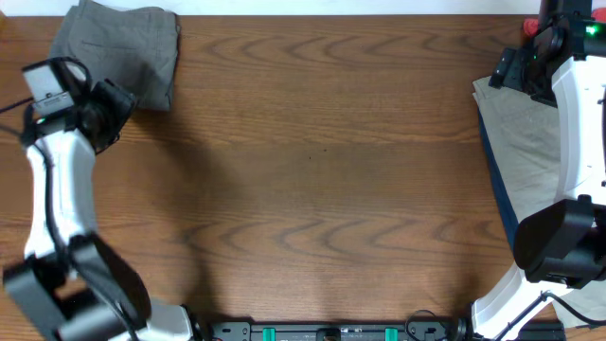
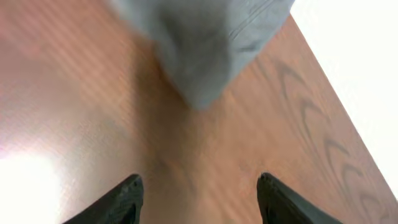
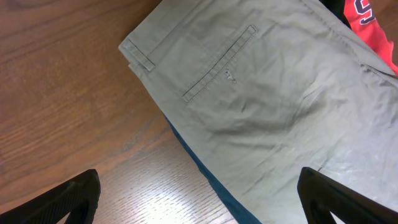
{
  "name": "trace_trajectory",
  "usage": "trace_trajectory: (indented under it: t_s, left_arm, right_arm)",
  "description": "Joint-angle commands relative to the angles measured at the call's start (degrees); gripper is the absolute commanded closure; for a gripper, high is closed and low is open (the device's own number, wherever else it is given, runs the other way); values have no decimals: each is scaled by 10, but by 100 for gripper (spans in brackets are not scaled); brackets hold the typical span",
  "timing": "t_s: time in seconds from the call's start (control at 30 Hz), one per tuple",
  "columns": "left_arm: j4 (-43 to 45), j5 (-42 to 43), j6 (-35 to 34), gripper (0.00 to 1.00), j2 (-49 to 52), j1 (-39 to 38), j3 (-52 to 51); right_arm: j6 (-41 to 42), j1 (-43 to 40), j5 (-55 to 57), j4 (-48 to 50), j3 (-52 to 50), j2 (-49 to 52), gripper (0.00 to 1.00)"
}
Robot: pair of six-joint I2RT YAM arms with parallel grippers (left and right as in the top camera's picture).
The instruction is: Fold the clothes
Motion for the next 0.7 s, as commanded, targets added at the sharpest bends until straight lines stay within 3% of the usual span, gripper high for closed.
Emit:
trace_trajectory:
  t_s: [0.0, 0.23, 0.53, 0.57, 0.6, 0.67]
  left_arm:
    - [-84, -5, 15, 41, -52, 9, 2]
    - [-304, -5, 93, 45, -163, 9, -3]
    - [-425, 0, 128, 44, -366, 9, -57]
    - [-441, 0, 127, 26, -389, 9, -61]
    - [-455, 0, 128, 2, -407, 9, -61]
    - [-477, 0, 128, 2, -442, 9, -61]
  right_arm:
    - [-5, 0, 2, 0, 0, 3, 1]
    - [-5, 0, 2, 0, 0, 3, 1]
    - [-5, 0, 2, 0, 0, 3, 1]
    - [-5, 0, 2, 0, 0, 3, 1]
    - [-5, 0, 2, 0, 0, 3, 1]
    - [-5, 0, 2, 0, 0, 3, 1]
